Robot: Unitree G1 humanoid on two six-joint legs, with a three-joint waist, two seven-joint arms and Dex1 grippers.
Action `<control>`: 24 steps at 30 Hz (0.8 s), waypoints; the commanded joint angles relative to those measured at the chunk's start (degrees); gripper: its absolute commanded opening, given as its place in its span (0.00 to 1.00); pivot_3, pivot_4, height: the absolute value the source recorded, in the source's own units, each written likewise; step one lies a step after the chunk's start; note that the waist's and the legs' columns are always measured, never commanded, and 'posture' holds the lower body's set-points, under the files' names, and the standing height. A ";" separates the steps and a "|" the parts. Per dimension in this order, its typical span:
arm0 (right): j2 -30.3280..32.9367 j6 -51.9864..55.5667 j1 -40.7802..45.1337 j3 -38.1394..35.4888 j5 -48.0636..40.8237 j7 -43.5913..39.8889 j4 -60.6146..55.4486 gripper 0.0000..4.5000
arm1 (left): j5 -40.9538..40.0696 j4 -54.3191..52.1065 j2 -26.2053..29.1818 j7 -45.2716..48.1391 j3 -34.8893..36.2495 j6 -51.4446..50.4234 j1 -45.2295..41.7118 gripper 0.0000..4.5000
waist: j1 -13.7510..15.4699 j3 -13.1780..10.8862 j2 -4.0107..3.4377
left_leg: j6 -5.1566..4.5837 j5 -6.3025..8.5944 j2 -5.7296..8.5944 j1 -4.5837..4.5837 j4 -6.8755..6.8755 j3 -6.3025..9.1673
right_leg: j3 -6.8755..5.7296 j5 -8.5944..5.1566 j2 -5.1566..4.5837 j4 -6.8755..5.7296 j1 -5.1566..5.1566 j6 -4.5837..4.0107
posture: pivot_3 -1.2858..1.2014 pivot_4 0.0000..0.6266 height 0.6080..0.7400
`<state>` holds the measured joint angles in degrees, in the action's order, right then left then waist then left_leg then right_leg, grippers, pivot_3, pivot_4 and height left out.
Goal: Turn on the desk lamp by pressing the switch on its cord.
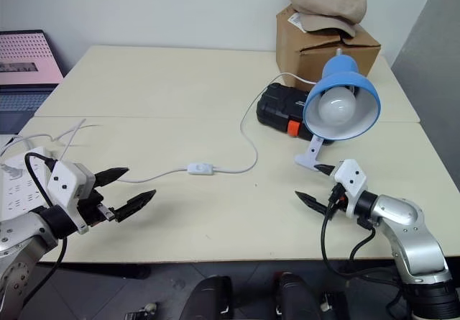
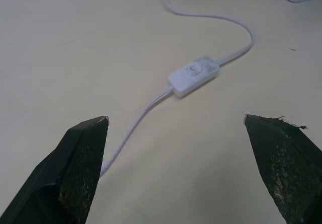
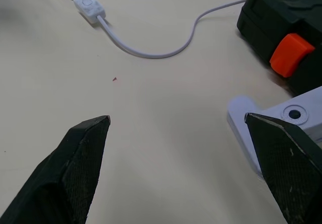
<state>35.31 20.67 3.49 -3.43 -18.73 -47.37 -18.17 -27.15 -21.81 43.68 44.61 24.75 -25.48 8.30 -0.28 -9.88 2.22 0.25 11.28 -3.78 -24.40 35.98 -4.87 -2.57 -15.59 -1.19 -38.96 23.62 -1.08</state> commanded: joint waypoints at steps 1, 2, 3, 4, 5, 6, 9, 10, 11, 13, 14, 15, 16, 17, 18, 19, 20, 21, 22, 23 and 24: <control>0.49 1.93 0.26 0.44 -1.31 0.61 -4.91 1.00 | 0.36 2.64 2.20 2.24 0.54 2.20 -2.55 1.00 | 0.05 0.00 0.00 | 0.00 0.00 0.00 0.00 0.00 -0.01 | 0.00 0.00 0.00 0.00 0.00 0.00 | 0.52 0.24 1.00; 0.76 3.42 0.45 1.19 -1.41 0.88 -6.21 1.00 | 0.26 4.22 2.78 3.20 -0.42 2.13 -4.30 1.00 | 0.09 0.00 0.00 | 0.00 0.00 0.00 0.00 0.00 -0.01 | 0.01 0.00 0.00 0.00 0.00 0.00 | 0.52 0.24 1.00; 0.79 4.97 0.62 1.94 -1.34 1.47 -7.59 1.00 | 0.24 5.84 3.37 4.32 -1.33 2.17 -5.94 1.00 | 0.19 0.00 0.00 | 0.00 0.00 0.00 0.00 0.00 -0.01 | 0.00 0.00 0.00 0.00 0.00 0.00 | 0.52 0.24 1.00; 0.59 6.48 0.80 2.47 -1.44 2.20 -8.85 1.00 | 0.34 7.46 3.90 5.32 -2.22 2.27 -7.49 1.00 | 0.24 0.00 0.00 | 0.00 0.00 0.00 0.00 0.00 0.00 | -0.02 0.00 0.00 0.00 0.00 0.00 | 0.52 0.24 1.00; 0.30 8.21 1.04 2.87 -1.81 3.09 -10.04 1.00 | 0.62 9.28 4.36 6.22 -3.17 2.57 -9.11 1.00 | 0.28 0.00 0.00 | 0.00 0.00 -0.02 0.00 -0.01 0.03 | -0.06 0.00 0.02 -0.01 0.01 0.00 | 0.52 0.24 1.00; -0.12 10.12 1.30 3.12 -2.38 4.12 -11.13 1.00 | 1.04 11.20 4.73 7.04 -4.17 2.92 -10.73 1.00 | 0.29 -0.01 -0.01 | 0.00 0.00 -0.02 0.00 0.00 0.04 | -0.06 0.00 0.02 -0.02 0.00 0.00 | 0.52 0.24 1.00; -1.22 16.10 2.48 4.29 -3.26 7.34 -14.39 1.00 | 3.68 19.19 6.20 11.99 -10.01 4.81 -17.42 1.00 | 0.33 0.00 -0.01 | 0.00 0.00 0.00 0.00 0.01 0.02 | -0.04 0.01 0.00 -0.01 -0.03 0.02 | 0.52 0.24 1.00; -1.45 18.10 2.93 4.80 -3.46 8.32 -15.40 1.00 | 4.90 22.34 6.71 14.60 -12.76 5.65 -20.15 1.00 | 0.38 0.00 -0.01 | 0.00 0.00 0.02 0.00 0.01 0.00 | -0.02 0.01 -0.01 0.00 -0.03 0.02 | 0.52 0.24 1.00; -1.59 19.61 3.25 5.15 -3.69 9.06 -16.19 1.00 | 5.67 24.63 7.08 16.47 -14.58 6.40 -22.00 1.00 | 0.47 0.00 0.00 | 0.00 0.00 0.02 0.00 0.02 0.02 | -0.05 0.02 0.00 -0.01 -0.02 0.03 | 0.52 0.24 1.00; -1.86 21.39 3.69 5.57 -4.04 10.04 -17.36 1.00 | 8.08 29.20 7.67 20.19 -18.19 9.23 -25.70 1.00 | 0.45 0.00 0.00 | 0.00 0.00 0.02 -0.01 0.02 0.01 | -0.04 0.03 0.00 0.00 -0.02 0.04 | 0.52 0.24 1.00; -1.84 22.02 3.84 5.69 -4.25 10.29 -17.83 1.00 | 9.14 31.43 7.66 21.41 -19.54 10.69 -27.52 1.00 | 0.45 0.01 0.02 | 0.00 0.00 0.03 -0.02 0.03 0.00 | -0.05 0.02 0.00 0.00 -0.01 0.04 | 0.52 0.24 1.00; -1.86 22.62 3.95 5.80 -4.47 10.50 -18.42 1.00 | 10.16 33.86 7.46 22.61 -20.80 12.26 -29.54 1.00 | 0.46 0.01 0.02 | -0.01 0.00 0.02 -0.05 0.02 0.00 | -0.06 0.02 0.00 0.03 0.00 0.03 | 0.52 0.24 1.00; -1.99 23.35 4.14 5.96 -4.72 10.80 -19.10 1.00 | 11.78 37.19 6.81 23.51 -22.41 14.55 -32.40 1.00 | 0.45 0.01 0.03 | -0.01 0.00 0.03 -0.05 0.02 -0.03 | -0.03 0.01 0.00 0.03 0.00 0.03 | 0.52 0.24 1.00; -2.19 24.00 4.32 6.22 -4.92 11.17 -19.70 1.00 | 13.43 40.98 5.77 24.54 -24.28 16.61 -35.78 1.00 | 0.43 0.01 0.03 | -0.01 0.00 0.03 -0.09 0.02 -0.03 | -0.03 0.00 0.01 0.03 0.04 0.04 | 0.52 0.24 1.00; -2.43 24.55 4.46 6.60 -5.02 11.59 -20.26 1.00 | 15.55 44.62 4.84 25.84 -26.59 19.50 -38.80 1.00 | 0.49 0.01 0.02 | -0.01 0.00 0.03 -0.11 0.02 -0.02 | -0.04 0.00 0.01 0.02 0.05 0.04 | 0.52 0.24 1.00; -2.64 25.05 4.51 6.86 -5.11 11.99 -20.72 1.00 | 16.97 47.51 4.01 26.92 -28.18 21.69 -40.96 1.00 | 0.67 0.01 0.03 | -0.01 -0.01 0.04 -0.12 0.02 0.00 | -0.07 0.00 0.03 0.00 0.07 0.04 | 0.52 0.24 1.00; -2.79 25.38 4.55 7.12 -5.17 12.35 -21.03 1.00 | 17.95 50.05 3.08 27.75 -29.29 23.44 -42.67 1.00 | 0.71 0.01 0.03 | -0.02 -0.01 0.06 -0.17 0.06 0.06 | -0.15 0.00 0.06 -0.01 0.08 0.04 | 0.52 0.24 1.00; -2.88 25.75 4.45 7.26 -5.29 12.66 -21.48 1.00 | 18.98 52.14 2.28 28.07 -30.21 25.20 -43.94 1.00 | 0.73 0.01 0.02 | -0.02 -0.01 0.06 -0.20 0.08 0.06 | -0.14 0.00 0.07 -0.01 0.08 0.05 | 0.52 0.24 1.00; -3.02 26.08 4.28 7.44 -5.40 13.01 -21.93 1.00 | 19.88 54.47 1.13 28.31 -31.01 27.32 -45.36 1.00 | 0.71 0.02 0.03 | -0.02 -0.01 0.07 -0.20 0.08 0.06 | -0.13 0.00 0.07 -0.01 0.06 0.05 | 0.52 0.24 1.00; -3.14 26.36 4.16 7.63 -5.53 13.34 -22.29 1.00 | 20.73 56.69 0.02 28.35 -31.65 29.34 -46.69 1.00 | 0.69 0.02 0.03 | -0.02 -0.01 0.07 -0.21 0.10 0.03 | -0.10 0.01 0.06 0.00 0.07 0.07 | 0.52 0.24 1.00; -3.21 26.66 4.01 7.78 -5.70 13.66 -22.71 1.00 | 21.45 58.41 -0.83 28.75 -32.26 31.25 -47.67 1.00 | 0.65 0.02 0.03 | -0.02 -0.01 0.07 -0.21 0.11 0.03 | -0.09 0.00 0.06 0.00 0.07 0.08 | 0.52 0.24 1.00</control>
<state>32.40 46.93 7.53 4.27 -23.69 -34.67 -38.16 -7.53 33.10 43.90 72.32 -6.61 0.75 -36.84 0.37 -9.86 2.25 0.23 11.27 -3.71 -24.62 36.09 -4.85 -2.64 -15.59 -1.13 -38.96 23.70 -0.99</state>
